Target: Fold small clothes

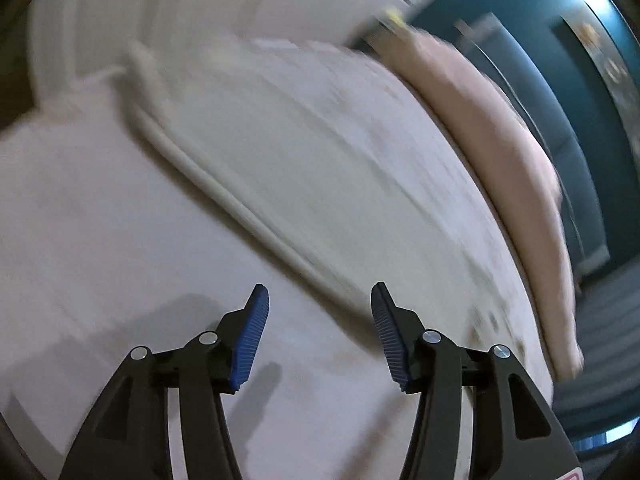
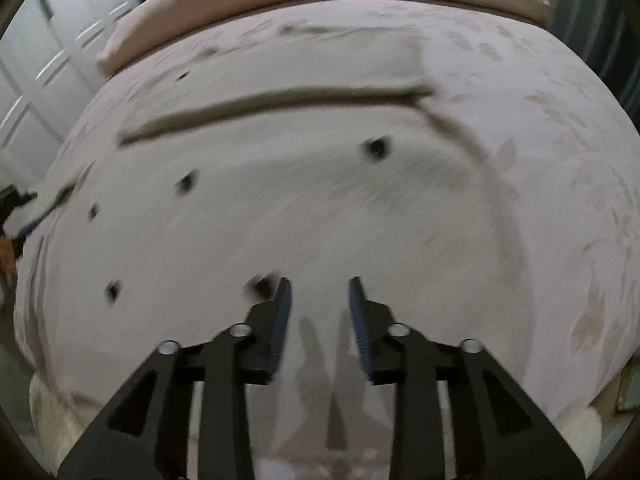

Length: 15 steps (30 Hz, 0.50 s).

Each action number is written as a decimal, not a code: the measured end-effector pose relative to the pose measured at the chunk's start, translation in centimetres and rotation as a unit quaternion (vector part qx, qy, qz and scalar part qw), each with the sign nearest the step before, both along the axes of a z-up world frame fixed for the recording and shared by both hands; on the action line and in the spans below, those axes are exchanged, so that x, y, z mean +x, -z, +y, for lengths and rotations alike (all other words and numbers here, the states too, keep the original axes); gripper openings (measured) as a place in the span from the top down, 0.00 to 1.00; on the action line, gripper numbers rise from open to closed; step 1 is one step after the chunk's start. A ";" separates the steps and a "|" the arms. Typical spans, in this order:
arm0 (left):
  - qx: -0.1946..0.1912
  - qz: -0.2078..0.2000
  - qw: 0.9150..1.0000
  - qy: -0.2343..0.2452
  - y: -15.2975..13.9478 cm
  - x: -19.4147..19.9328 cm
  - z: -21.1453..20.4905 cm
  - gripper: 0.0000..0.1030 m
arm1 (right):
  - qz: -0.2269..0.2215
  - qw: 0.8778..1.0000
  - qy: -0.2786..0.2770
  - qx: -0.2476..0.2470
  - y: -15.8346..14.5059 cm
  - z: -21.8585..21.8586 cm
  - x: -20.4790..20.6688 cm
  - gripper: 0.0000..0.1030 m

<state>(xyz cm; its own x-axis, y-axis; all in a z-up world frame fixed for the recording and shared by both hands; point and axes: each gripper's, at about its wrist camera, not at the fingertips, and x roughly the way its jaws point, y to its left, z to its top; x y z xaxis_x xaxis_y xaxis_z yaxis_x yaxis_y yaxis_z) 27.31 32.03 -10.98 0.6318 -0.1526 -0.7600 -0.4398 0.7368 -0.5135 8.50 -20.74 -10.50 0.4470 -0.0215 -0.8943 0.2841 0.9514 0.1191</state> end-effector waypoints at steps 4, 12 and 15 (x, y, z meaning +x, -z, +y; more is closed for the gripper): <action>-0.007 0.002 0.997 -0.081 0.0 1.5 8.9 0.44 | 0.021 0.999 -0.032 -0.002 0.5 3.2 -0.9 0.62; -0.178 -0.027 0.967 -0.178 4.7 3.1 16.8 0.46 | 0.070 0.997 -0.022 0.004 1.8 5.4 -1.8 0.47; -0.193 -0.038 0.967 -0.159 4.5 3.7 16.9 0.93 | 0.081 0.996 -0.023 0.005 1.9 5.7 -1.5 0.42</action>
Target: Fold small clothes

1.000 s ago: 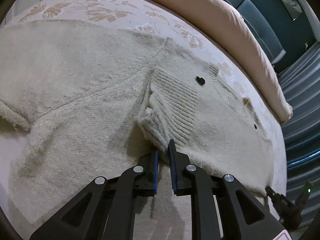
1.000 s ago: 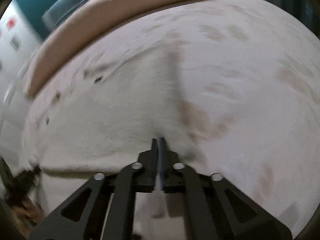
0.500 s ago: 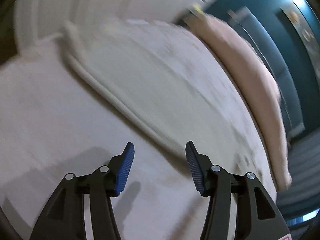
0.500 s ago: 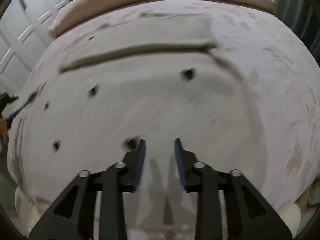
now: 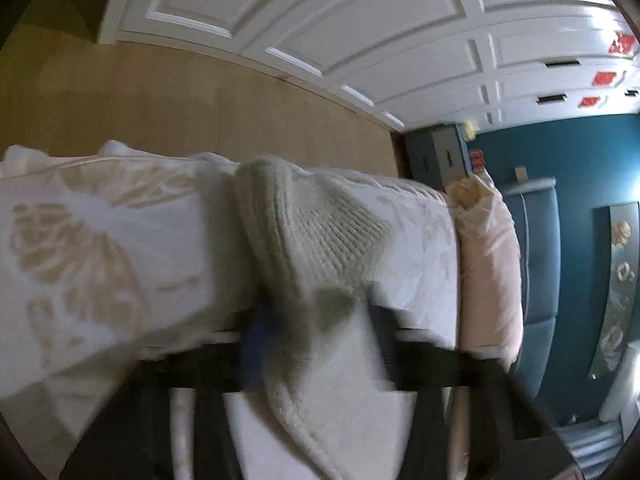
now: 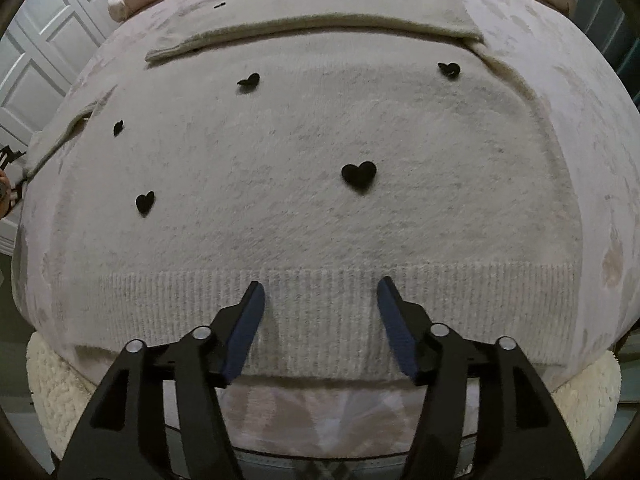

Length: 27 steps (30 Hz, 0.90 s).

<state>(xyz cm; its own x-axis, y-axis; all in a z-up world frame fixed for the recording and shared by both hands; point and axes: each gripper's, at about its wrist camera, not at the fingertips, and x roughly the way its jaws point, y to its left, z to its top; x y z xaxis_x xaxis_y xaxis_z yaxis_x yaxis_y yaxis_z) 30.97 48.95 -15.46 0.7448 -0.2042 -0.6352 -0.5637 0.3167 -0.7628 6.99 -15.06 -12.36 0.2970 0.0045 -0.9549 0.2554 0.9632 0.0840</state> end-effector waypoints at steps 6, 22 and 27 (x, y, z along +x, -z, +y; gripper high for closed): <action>0.099 -0.075 0.988 0.088 -8.6 0.4 -6.2 0.93 | -0.004 1.000 -0.006 -0.003 0.6 1.0 0.1 0.32; 0.180 -0.096 0.854 0.479 -10.4 -7.9 -55.0 0.65 | -0.077 0.992 0.082 0.058 -2.2 -6.6 -5.1 0.31; 0.159 -0.007 0.889 0.429 -3.5 -12.1 -50.8 0.65 | -0.091 0.989 0.103 0.048 -2.8 -10.4 -6.4 0.31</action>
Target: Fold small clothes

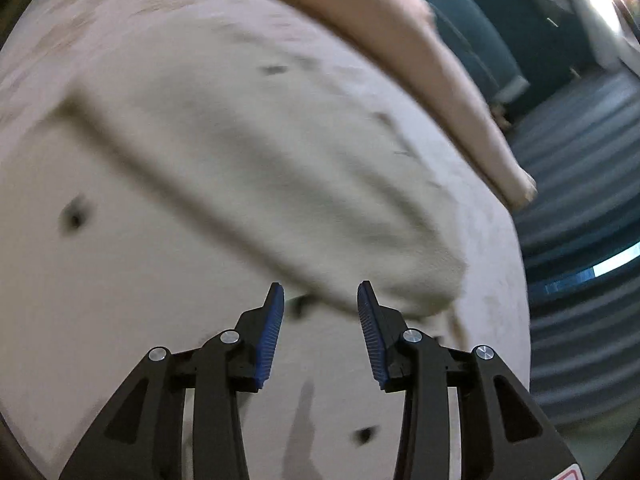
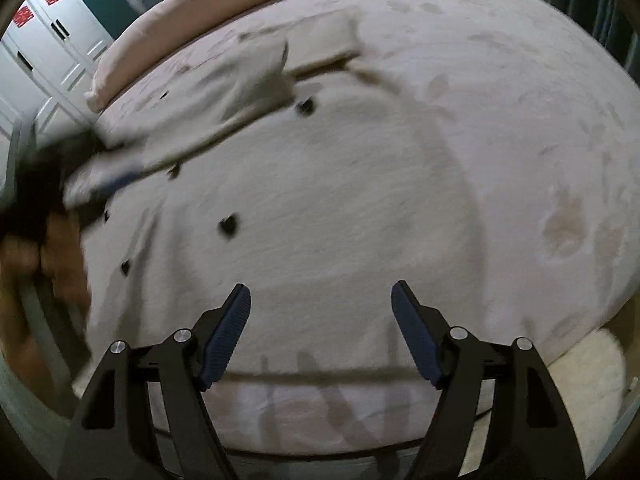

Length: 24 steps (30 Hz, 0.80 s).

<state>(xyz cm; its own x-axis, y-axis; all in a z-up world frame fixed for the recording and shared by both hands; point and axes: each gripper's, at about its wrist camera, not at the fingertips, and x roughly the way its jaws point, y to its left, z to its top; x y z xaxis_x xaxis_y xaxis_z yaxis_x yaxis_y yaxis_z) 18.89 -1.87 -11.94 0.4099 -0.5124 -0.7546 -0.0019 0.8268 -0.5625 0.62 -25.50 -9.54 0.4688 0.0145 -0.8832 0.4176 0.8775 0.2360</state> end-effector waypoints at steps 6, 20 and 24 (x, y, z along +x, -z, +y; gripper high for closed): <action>0.010 0.012 0.993 -0.116 -0.1 0.8 9.0 0.63 | -0.042 0.999 -0.015 -0.003 -1.5 -1.6 6.1 0.31; -0.071 0.050 0.976 -0.200 1.8 8.0 16.0 0.58 | -0.015 0.998 0.024 0.056 2.1 -2.8 20.2 0.85; -0.100 0.036 0.973 -0.204 1.4 9.3 16.2 0.96 | -0.080 0.996 -0.028 0.020 -3.3 -1.6 22.7 0.95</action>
